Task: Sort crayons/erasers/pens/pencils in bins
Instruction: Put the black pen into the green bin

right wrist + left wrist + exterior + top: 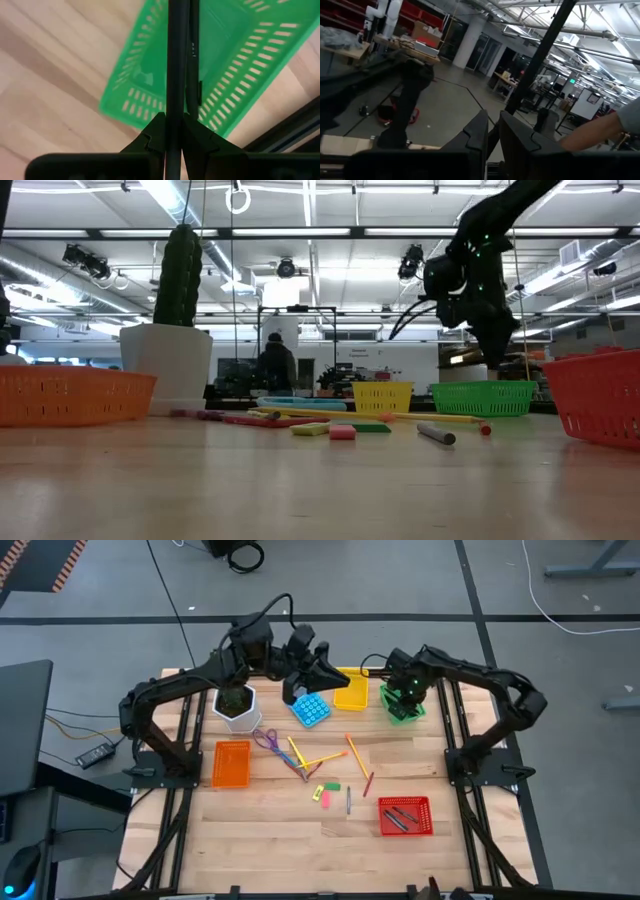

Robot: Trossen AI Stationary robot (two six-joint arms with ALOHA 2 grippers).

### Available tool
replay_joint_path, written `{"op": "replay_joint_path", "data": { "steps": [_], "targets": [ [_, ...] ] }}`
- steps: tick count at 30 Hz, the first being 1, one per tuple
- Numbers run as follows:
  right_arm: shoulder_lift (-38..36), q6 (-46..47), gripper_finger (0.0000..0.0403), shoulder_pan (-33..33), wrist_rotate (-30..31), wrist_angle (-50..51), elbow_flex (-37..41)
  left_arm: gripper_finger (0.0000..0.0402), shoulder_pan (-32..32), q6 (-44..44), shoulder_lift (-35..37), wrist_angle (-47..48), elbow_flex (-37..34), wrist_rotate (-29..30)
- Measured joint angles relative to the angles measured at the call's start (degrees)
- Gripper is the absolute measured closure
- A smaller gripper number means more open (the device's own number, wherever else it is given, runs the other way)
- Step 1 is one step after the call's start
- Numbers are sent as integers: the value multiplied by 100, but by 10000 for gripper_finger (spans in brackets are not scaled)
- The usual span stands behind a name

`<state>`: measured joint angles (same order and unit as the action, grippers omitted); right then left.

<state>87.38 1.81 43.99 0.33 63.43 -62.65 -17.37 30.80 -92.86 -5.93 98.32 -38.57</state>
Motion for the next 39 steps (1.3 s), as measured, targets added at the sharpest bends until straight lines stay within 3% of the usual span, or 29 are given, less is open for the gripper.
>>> {"op": "replay_joint_path", "data": {
  "steps": [16, 30, 39],
  "targets": [
    [694, -556, 353, 179, 145, -197, 0, 358, 193, -148, 0, 221, 0, 44],
    [745, -978, 353, 581, 118, -575, 0, 365, 191, -131, 0, 387, 0, 74],
    [743, -886, 353, 575, -176, -1005, 350, 366, 191, -343, -2, 844, 0, 450]
  ]
}}
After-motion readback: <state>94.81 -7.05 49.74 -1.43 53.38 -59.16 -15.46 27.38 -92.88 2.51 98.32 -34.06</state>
